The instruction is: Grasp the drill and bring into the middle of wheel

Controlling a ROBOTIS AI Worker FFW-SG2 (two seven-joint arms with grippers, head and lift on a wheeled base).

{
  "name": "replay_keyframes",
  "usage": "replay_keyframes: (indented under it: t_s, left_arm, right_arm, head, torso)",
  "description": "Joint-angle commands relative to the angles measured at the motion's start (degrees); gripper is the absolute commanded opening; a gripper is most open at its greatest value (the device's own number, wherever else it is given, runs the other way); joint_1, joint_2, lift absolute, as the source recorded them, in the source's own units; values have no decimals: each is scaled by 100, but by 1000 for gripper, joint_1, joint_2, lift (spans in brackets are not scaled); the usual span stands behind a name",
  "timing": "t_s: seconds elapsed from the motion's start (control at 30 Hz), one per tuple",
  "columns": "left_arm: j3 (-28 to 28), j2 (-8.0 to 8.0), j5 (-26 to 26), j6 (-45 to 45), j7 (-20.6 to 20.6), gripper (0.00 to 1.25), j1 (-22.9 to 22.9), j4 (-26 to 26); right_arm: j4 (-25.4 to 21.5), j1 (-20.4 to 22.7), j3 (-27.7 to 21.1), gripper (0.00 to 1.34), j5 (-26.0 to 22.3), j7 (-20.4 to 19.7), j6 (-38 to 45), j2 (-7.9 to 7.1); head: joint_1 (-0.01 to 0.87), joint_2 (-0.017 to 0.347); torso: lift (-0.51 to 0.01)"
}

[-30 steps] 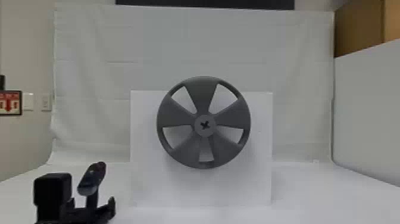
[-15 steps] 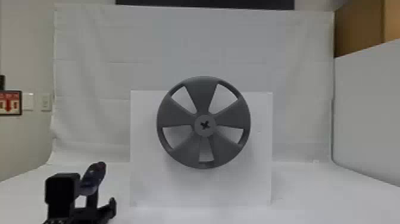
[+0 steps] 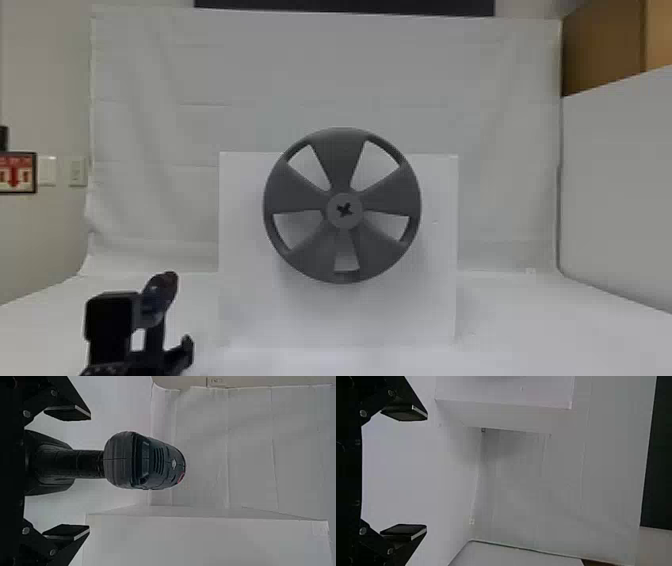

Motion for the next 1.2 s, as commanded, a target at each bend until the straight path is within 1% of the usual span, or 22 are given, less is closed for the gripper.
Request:
replay_keyframes:
  t_s: [0.0,0.53,0.73,1.17]
  left_arm:
    - [14,-3,-1,60,7,980,-62,125]
    - [84,-3,-63,60,139,973,-221,442]
    - [93,-3,-63,16,200,950,-291,556]
    - [31,-21,-72,-98,227,934,-449,723]
  right_arm:
    - [0,0,-6,1049,7,0,4,0]
    - [0,0,2,1049,16,0,13,0]
    - [0,0,2,1049,25,0,21,0]
    - [9,0,11,1049,34,0,21,0]
  head:
    - [0,0]
    - [0,0]
    - [0,0]
    - [0,0]
  torso:
    - [-406]
    - [-406]
    - [-406]
    - [-406]
